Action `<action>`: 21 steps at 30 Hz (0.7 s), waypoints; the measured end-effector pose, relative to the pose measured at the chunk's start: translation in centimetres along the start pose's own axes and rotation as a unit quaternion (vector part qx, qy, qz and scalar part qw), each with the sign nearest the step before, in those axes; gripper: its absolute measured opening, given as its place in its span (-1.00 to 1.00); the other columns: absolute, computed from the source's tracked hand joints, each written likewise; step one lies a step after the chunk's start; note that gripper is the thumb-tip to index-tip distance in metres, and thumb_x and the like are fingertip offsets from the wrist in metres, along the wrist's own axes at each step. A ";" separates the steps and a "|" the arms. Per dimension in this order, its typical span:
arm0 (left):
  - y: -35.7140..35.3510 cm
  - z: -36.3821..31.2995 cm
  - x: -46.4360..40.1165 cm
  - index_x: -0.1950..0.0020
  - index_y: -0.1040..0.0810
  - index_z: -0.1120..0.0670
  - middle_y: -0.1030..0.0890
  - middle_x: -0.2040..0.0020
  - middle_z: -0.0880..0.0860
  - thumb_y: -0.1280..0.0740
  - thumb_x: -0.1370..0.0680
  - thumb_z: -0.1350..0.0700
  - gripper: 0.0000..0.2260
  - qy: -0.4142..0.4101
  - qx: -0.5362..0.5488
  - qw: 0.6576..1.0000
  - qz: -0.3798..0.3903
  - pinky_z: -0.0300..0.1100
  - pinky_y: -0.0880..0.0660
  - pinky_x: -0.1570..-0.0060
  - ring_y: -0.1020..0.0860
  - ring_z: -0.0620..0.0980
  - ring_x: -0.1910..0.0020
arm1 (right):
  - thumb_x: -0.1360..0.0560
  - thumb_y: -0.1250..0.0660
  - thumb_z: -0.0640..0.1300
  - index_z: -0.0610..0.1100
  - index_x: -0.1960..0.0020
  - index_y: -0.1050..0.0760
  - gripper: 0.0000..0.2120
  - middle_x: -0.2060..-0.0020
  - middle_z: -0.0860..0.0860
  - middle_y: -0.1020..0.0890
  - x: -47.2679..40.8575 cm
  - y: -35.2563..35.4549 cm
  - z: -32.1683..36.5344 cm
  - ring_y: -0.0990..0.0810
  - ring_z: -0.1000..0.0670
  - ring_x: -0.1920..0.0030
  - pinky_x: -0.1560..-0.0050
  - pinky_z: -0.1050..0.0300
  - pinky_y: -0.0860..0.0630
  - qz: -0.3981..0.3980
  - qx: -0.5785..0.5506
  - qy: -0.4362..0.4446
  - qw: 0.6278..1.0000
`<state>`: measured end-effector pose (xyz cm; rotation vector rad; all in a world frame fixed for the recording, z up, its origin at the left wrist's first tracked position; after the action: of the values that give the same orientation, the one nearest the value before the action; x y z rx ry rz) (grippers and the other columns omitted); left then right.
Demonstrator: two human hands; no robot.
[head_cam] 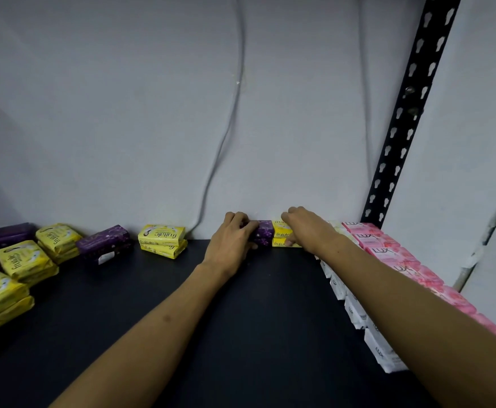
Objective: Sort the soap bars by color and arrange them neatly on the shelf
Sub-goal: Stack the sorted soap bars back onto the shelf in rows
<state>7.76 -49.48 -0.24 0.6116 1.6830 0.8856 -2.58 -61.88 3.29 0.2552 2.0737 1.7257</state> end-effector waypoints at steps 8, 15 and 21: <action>4.0 0.8 3.6 -0.31 -0.47 0.01 -0.49 -0.21 0.04 -0.39 -0.52 -0.16 -0.57 0.015 0.002 0.997 -0.073 -0.08 -0.44 -0.15 -0.40 0.05 -0.20 | -0.44 -0.48 0.14 -0.18 -0.29 -0.39 -0.41 -0.21 -0.12 -0.47 0.9 1.9 -0.1 -0.40 -0.12 -0.23 -0.18 -0.02 -0.44 -0.004 -0.110 -0.076 0.991; 10.0 5.8 8.1 -0.11 -0.59 0.04 -0.56 -0.11 0.03 -0.46 -0.49 -0.02 -0.75 0.055 -0.047 0.987 -0.140 -0.02 -0.50 -0.02 -0.46 0.07 -0.10 | -0.55 -0.38 0.05 -0.13 -0.24 -0.47 -0.64 -0.14 -0.02 -0.52 1.9 3.7 8.5 -0.46 -0.01 -0.16 -0.11 0.13 -0.40 -0.130 -0.252 -0.007 0.959; 14.3 13.7 12.9 -0.14 -0.54 0.04 -0.56 -0.19 0.03 -0.54 -0.37 -0.17 -0.53 0.149 -0.132 0.974 -0.106 0.02 -0.42 -0.18 -0.41 0.14 -0.22 | -0.55 -0.38 0.00 -0.09 -0.36 -0.37 -0.56 -0.26 -0.01 -0.43 0.9 1.8 17.6 -0.39 -0.04 -0.28 -0.26 -0.01 -0.42 -0.136 -0.302 0.079 0.940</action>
<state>16.70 -27.75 2.03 0.1175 1.8142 1.0604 4.03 -45.45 2.49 -0.3493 1.4778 2.1428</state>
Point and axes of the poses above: each hand's wrist, its own x-axis away from the middle knuckle, its own y-axis out of the back of the hand, z = x × y, the point moved 6 cm from there along -x, towards the middle knuckle
